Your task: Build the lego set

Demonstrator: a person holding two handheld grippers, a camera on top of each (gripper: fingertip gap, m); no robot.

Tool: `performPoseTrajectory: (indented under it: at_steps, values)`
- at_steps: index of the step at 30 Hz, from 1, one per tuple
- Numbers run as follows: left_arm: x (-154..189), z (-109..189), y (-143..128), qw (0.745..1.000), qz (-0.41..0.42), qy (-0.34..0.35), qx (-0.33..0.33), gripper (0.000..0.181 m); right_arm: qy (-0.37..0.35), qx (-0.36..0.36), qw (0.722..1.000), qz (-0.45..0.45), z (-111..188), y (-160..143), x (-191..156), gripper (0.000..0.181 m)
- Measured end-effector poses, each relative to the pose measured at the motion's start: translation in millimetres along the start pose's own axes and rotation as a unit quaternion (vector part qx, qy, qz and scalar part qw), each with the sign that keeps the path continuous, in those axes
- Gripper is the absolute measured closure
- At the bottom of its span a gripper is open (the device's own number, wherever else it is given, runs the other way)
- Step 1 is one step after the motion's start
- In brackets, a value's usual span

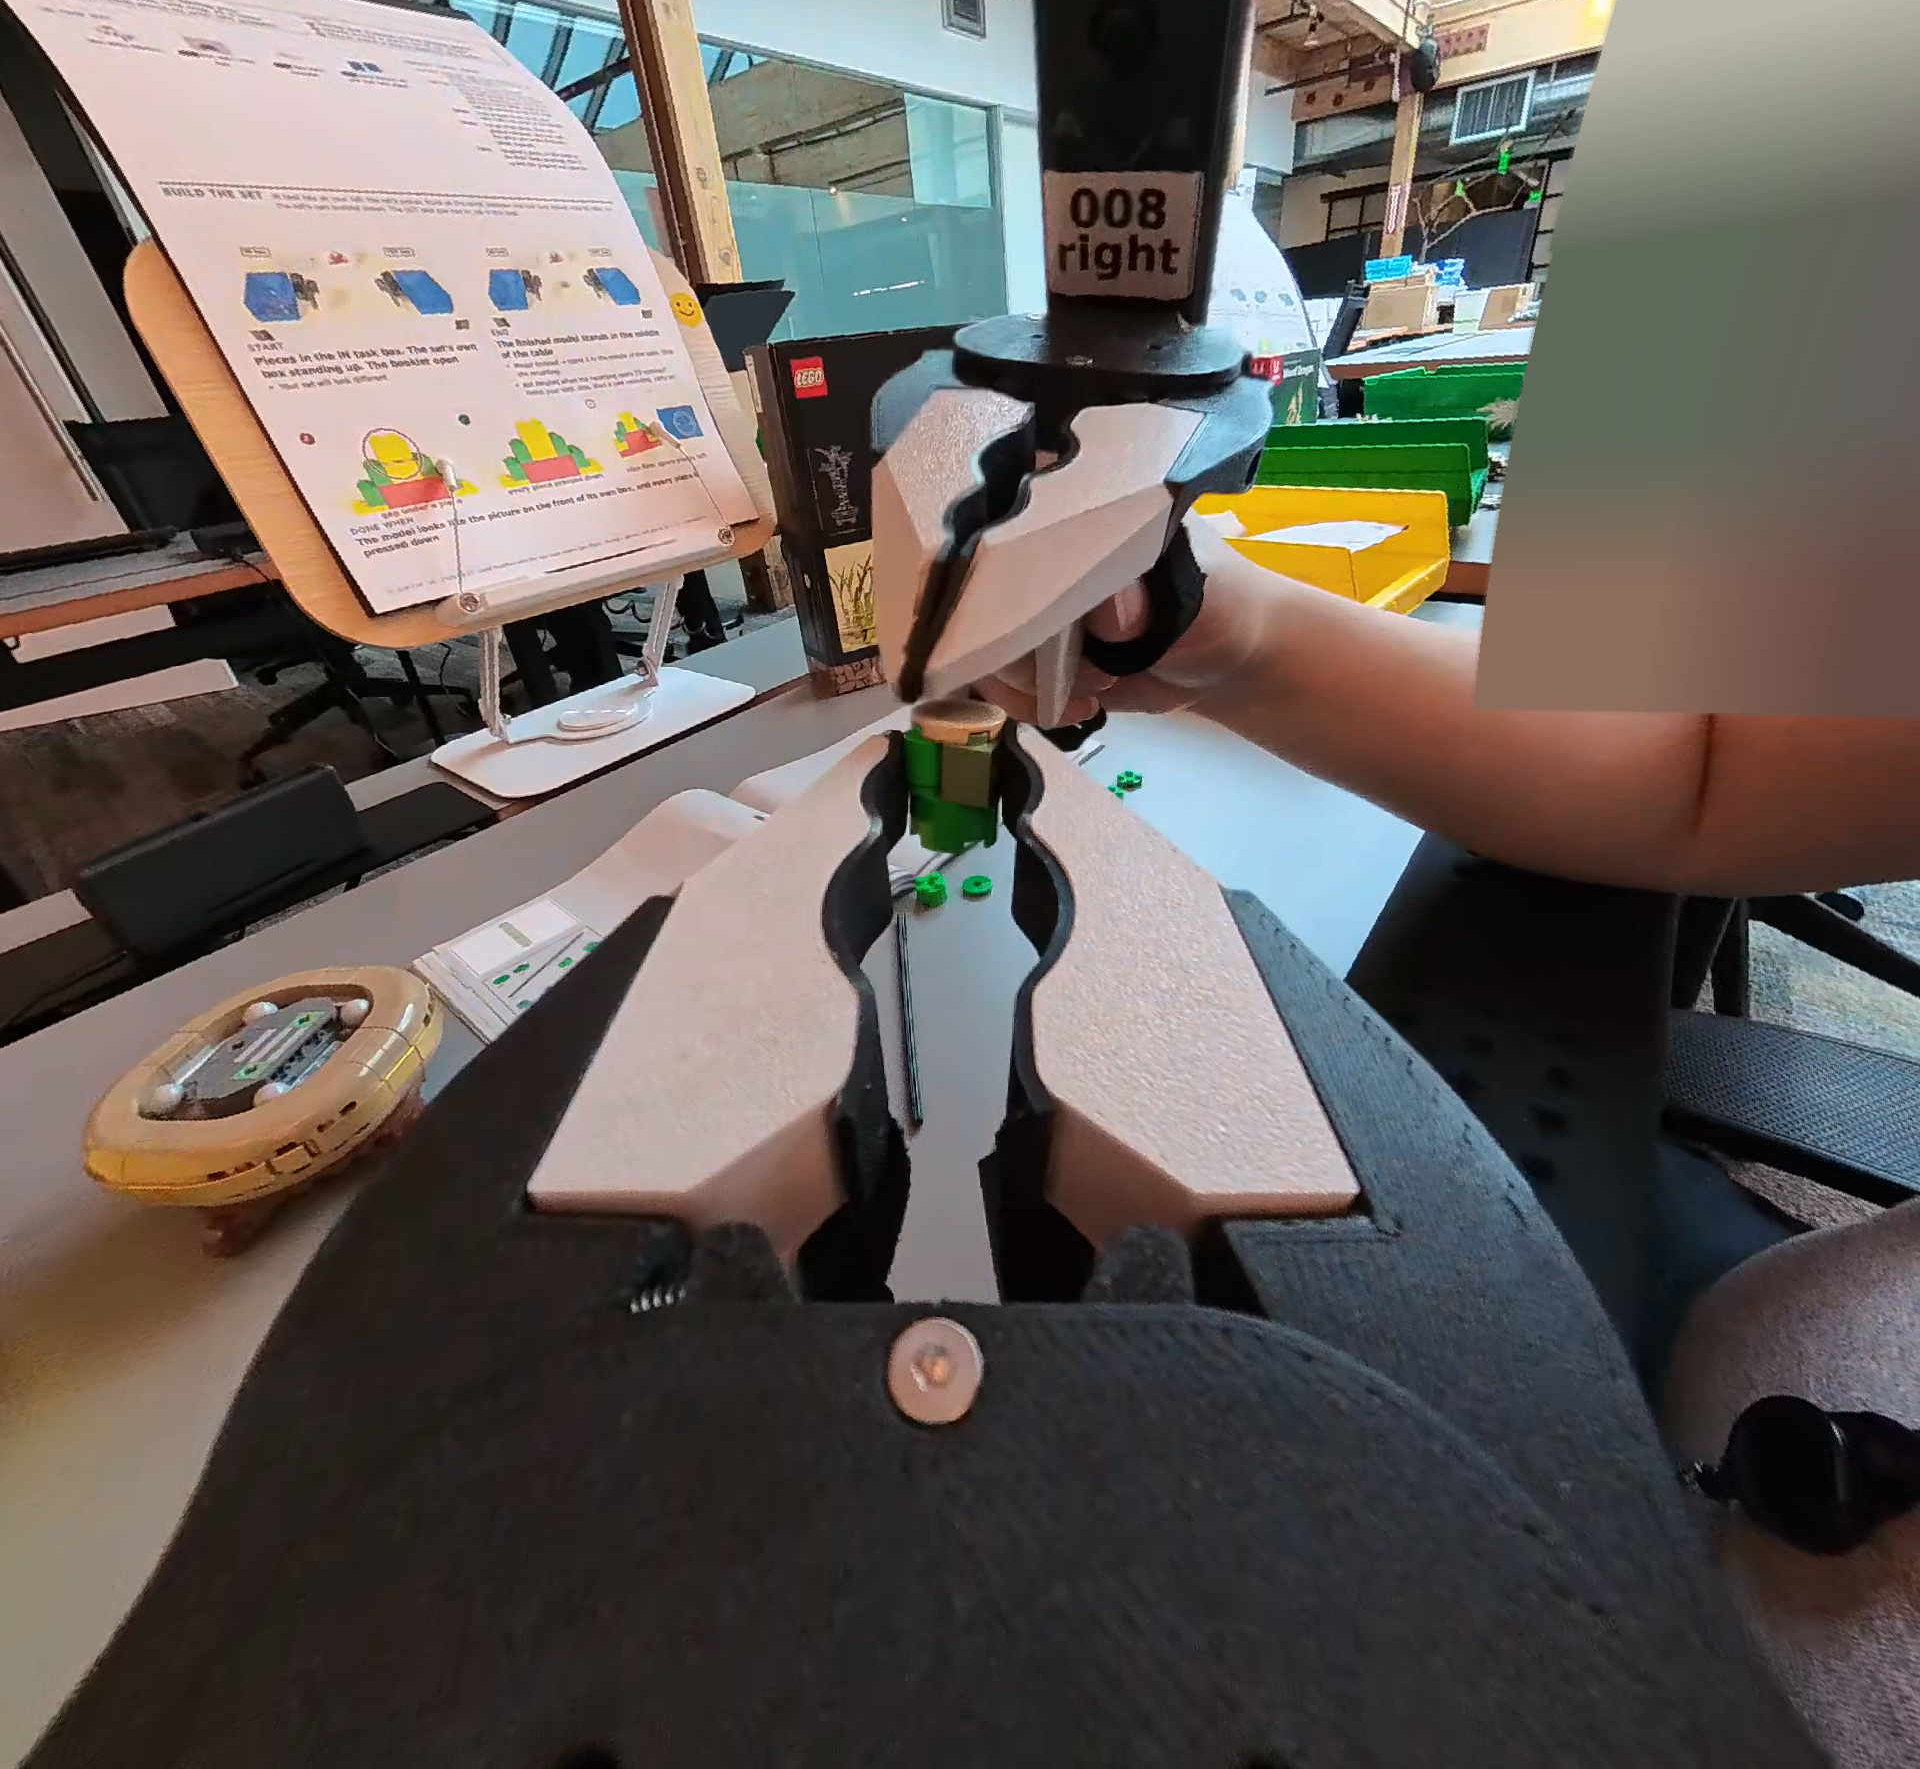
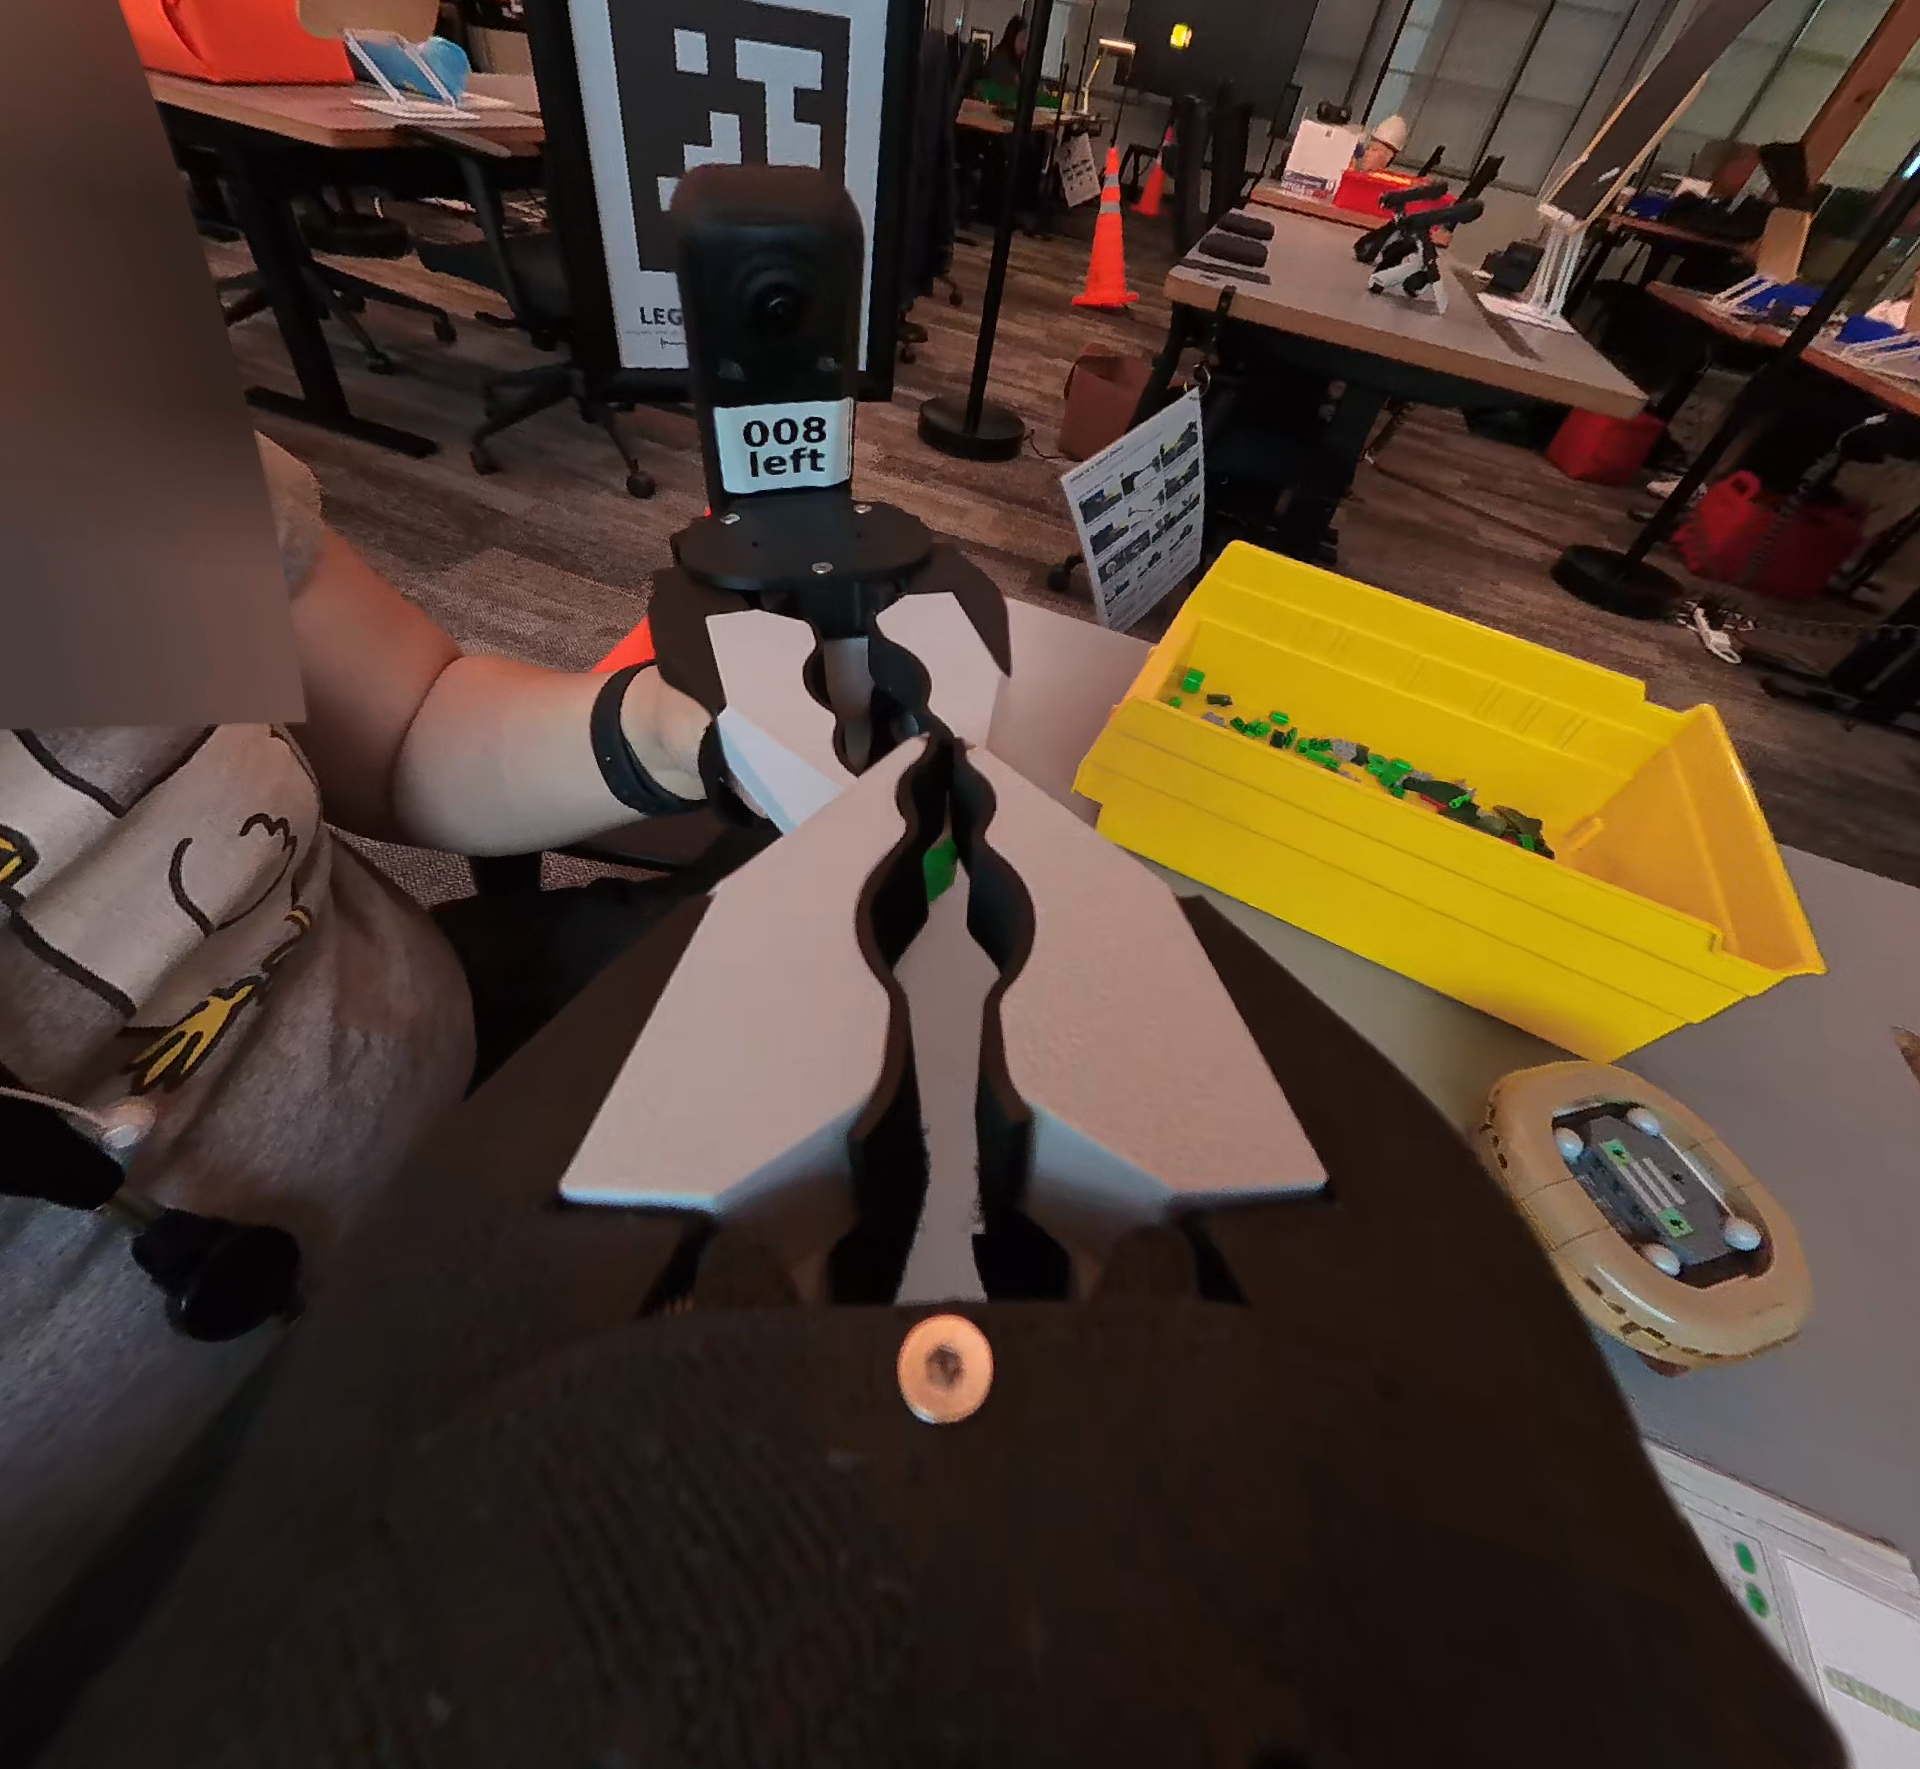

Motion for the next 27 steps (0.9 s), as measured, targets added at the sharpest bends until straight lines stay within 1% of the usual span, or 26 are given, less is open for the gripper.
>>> performPoseTrajectory:
  at_steps: [2,5,7,10,11,13,15,17,20,22,27]
  values:
    - [-0.6,0.3,0.1,1.000,-0.001,0.001,-0.001,0.166,0.006,-0.017,1.000,-0.015,-0.5,-3.7,-0.2,0.181]
    - [-0.4,0.5,1.1,1.000,0.001,0.000,0.005,0.166,0.000,0.003,1.000,-0.010,1.7,-0.4,1.5,0.181]
    - [-0.7,0.8,1.8,1.000,0.001,0.001,0.006,0.166,0.005,-0.007,1.000,-0.029,1.9,-2.5,2.0,0.181]
    - [-0.3,1.1,3.6,1.000,0.002,0.001,0.012,0.166,-0.001,0.005,1.000,-0.017,4.7,0.9,3.0,0.181]
    - [-0.3,1.5,4.6,1.000,0.004,0.000,0.014,0.166,0.001,-0.005,1.000,-0.025,5.0,-1.1,3.5,0.181]
    - [-0.3,1.7,5.0,1.000,0.004,-0.001,0.015,0.166,0.004,-0.003,1.000,-0.029,5.4,-1.0,3.2,0.181]
    - [-0.6,1.8,6.3,1.000,0.005,0.002,0.019,0.166,0.002,0.018,1.000,-0.016,7.5,4.5,2.6,0.181]
    - [-1.7,2.8,7.8,1.000,0.003,0.006,0.021,0.166,0.011,0.001,1.000,-0.027,7.9,1.1,1.6,0.181]
    - [-2.2,3.9,9.6,0.999,0.007,0.007,0.030,0.166,0.016,0.020,1.000,-0.012,10.0,5.8,-0.6,0.181]
    - [-3.0,4.6,11.9,0.999,0.014,0.007,0.037,0.166,0.025,-0.002,0.999,-0.019,8.5,0.1,-2.1,0.181]
    - [-3.2,3.6,10.7,0.999,0.008,0.008,0.031,0.166,0.022,0.047,0.999,-0.002,6.0,15.7,-6.3,0.181]
Point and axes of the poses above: each gripper's, where its closed fingertips meet, z back along the fingers, y out of its top, x = y × z across the jaws, the point moved 4 cm from there along z, back along the fingers, and after that the axes turned 11 degrees about x, right-handed, at the moved point
